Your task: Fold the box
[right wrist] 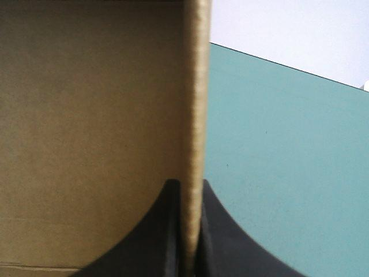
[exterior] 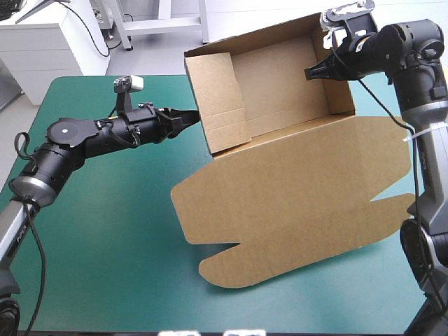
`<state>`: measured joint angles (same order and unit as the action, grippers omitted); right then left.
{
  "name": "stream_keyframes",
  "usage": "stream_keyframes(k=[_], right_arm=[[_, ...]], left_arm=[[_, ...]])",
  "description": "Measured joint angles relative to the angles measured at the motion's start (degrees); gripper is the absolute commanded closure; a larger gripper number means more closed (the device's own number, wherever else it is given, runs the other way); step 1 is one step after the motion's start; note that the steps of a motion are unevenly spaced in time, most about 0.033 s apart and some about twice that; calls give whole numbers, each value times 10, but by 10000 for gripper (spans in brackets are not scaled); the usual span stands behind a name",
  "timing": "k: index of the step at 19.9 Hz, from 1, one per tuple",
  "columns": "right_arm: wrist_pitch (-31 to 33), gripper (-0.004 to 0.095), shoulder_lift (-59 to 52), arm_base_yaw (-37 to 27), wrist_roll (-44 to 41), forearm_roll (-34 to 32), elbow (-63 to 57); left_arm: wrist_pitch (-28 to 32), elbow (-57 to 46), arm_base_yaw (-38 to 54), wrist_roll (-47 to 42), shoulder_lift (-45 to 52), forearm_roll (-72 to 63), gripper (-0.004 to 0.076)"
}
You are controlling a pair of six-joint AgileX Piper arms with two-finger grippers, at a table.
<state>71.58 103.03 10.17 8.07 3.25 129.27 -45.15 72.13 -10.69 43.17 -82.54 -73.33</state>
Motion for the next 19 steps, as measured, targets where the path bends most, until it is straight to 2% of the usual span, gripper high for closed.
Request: stream_keyframes(k=[1, 3, 12, 19], right_arm=[[0, 910, 0, -1, 0, -1, 0], [0, 910, 0, -2, 0, -3, 0], [1, 910, 3, -1, -2, -14, 0], [1, 909, 3, -1, -10, -6, 0]], left_arm=[[-2, 0, 0, 0, 0, -1, 326], [-9, 0, 2, 1, 0, -5, 284], [-56, 1, 0, 1, 2, -75, 284], [-35, 1, -1, 1, 2, -59, 284]])
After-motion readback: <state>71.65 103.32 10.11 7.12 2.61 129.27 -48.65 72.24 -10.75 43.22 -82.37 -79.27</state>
